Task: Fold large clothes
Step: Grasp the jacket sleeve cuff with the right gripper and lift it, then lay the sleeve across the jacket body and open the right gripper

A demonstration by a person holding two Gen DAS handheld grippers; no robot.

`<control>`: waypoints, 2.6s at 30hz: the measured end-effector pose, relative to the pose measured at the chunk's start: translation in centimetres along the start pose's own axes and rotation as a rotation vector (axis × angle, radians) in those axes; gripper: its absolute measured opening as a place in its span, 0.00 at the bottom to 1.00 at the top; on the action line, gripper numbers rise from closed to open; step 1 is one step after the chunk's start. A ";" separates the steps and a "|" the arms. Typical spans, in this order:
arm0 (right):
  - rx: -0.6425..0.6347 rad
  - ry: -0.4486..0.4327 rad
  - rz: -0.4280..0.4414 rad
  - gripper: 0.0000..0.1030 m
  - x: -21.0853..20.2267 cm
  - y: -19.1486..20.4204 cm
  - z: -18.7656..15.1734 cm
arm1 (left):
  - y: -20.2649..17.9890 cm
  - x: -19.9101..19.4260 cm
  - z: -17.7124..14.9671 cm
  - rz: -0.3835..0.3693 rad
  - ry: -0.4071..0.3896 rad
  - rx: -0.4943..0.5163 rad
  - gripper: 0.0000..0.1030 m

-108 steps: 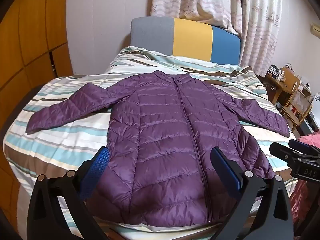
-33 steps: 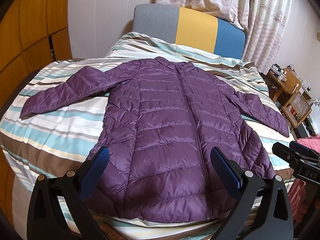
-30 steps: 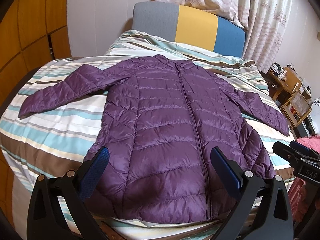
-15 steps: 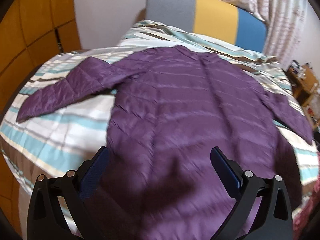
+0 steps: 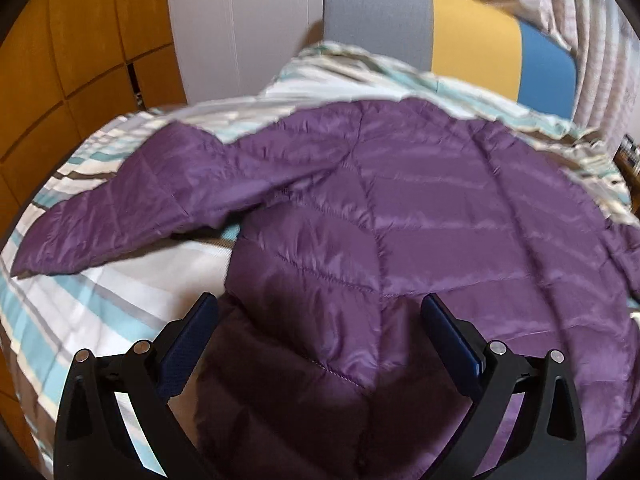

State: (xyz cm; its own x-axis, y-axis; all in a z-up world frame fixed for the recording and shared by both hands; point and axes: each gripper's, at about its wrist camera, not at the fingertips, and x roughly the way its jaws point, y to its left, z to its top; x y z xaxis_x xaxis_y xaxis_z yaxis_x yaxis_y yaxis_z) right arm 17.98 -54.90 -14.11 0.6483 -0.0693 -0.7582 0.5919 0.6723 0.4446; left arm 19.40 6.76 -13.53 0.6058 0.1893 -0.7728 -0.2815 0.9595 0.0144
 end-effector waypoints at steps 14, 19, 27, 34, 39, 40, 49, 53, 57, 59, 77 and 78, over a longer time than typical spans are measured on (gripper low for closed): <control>0.130 -0.133 -0.103 0.21 1.9 -3.4 5.1 | 1.0 2.3 -0.8 -0.008 0.050 -0.027 0.97; -0.072 -0.218 -0.148 0.13 0.6 0.4 5.0 | 1.0 2.7 -0.7 -0.014 0.058 -0.032 0.97; -0.501 -0.412 -0.163 0.10 -3.3 11.5 0.5 | 0.9 2.7 -0.8 -0.018 0.049 -0.039 0.97; -0.824 -0.482 -0.078 0.06 -5.0 21.0 -7.0 | 1.0 2.6 -0.9 -0.023 0.043 -0.045 0.97; -0.981 -0.474 0.014 0.05 -4.6 26.7 -11.8 | 1.3 2.6 -0.9 -0.031 0.041 -0.052 0.97; -1.011 -0.466 0.036 0.05 -4.4 27.8 -13.0 | 1.3 2.5 -1.0 -0.032 0.040 -0.053 0.97; -1.195 -0.380 0.246 0.05 -3.5 35.0 -22.8 | 1.4 2.6 -1.0 -0.039 0.036 -0.058 0.97; -1.166 -0.286 0.336 0.05 -2.7 36.2 -25.2 | 1.4 2.6 -1.1 -0.041 0.034 -0.060 0.97; -1.187 -0.210 0.433 0.05 -1.4 37.0 -28.5 | 1.4 2.6 -1.1 -0.037 0.030 -0.059 0.97; -1.241 -0.213 0.464 0.05 -1.7 36.6 -30.7 | 1.3 2.6 -1.1 -0.036 0.029 -0.059 0.97; -1.238 -0.085 0.548 0.73 -3.0 32.2 -29.9 | -0.1 -0.7 1.8 -0.098 0.008 -0.111 0.97; -1.191 -0.070 0.511 0.73 -2.6 31.3 -28.9 | -1.0 -1.1 2.5 -0.108 -0.009 -0.105 0.97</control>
State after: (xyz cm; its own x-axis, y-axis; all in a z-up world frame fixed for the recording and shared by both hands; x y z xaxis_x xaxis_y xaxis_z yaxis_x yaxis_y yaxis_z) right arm 20.96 -12.40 -11.97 0.7176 0.3743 -0.5874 -0.4924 0.8690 -0.0478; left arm 20.87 6.11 -11.14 0.6436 0.0883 -0.7603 -0.2902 0.9473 -0.1357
